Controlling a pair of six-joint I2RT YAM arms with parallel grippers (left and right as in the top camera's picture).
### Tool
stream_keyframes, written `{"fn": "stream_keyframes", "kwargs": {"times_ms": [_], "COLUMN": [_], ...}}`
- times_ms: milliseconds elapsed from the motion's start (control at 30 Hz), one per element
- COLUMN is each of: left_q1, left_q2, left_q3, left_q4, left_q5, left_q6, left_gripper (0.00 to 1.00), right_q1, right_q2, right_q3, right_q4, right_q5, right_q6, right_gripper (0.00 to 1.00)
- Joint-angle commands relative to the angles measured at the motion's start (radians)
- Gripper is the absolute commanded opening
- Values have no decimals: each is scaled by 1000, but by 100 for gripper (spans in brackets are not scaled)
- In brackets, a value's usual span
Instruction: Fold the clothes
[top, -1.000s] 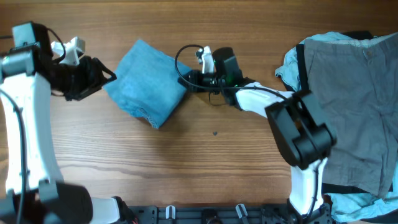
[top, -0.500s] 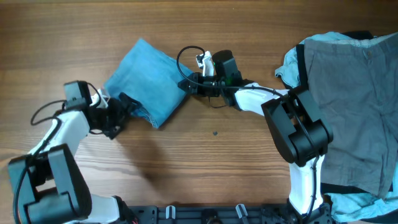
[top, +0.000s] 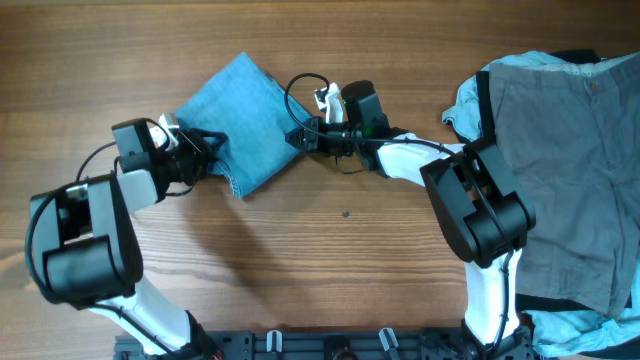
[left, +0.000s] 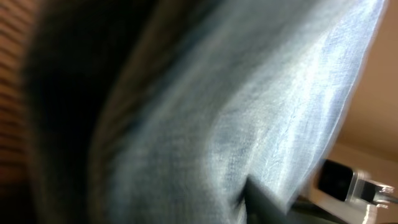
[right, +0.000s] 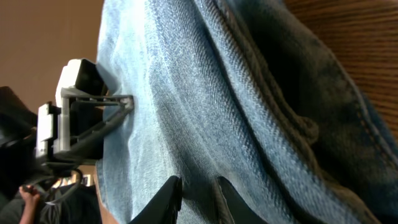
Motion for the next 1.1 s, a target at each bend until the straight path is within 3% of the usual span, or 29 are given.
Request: {"fn": "stream_keyframes", "kwargs": {"times_ms": [0,100,300,367,467,600,700,833,867,933,967,1067], "left_q1": [-30,9,162,239,294,303,303,304,305,315,323,364], "left_q2": [71,55,-180,-281,-288,-226,-79,118,146,145,138,65], "left_q3": [-47,-44,11,59,90,91,96,158,170,179,180,181], "left_q4": [-10,-13,-123,-116,-39,100,303,343,333,257,217,6], "left_q5": [33,180,245,178,42,-245,-310,-320,-309,-269,-242,-209], "left_q6": [129,179,176,54,-107,-170,-250,-233,-203,-87,-35,137], "left_gripper": [21,4,4,4,4,4,4,26,43,89,99,100], "right_q1": [9,9,7,7,7,7,7,7,7,7,7,7], "right_q2": [11,-50,-286,-418,-529,-555,-555,-555,-555,-555,-555,-556], "right_q3": [0,0,0,0,0,0,0,0,0,0,0,0], "right_q4": [-3,-6,-50,-158,-365,-659,-774,-760,-759,-757,-754,-750], "right_q5": [-55,-144,-29,132,153,193,233,248,248,270,274,343], "right_q6": [9,32,25,56,25,-161,-237,-234,-234,-234,-235,-239], "right_gripper": [18,17,18,21,23,25,26,26,27,27,27,27]}}
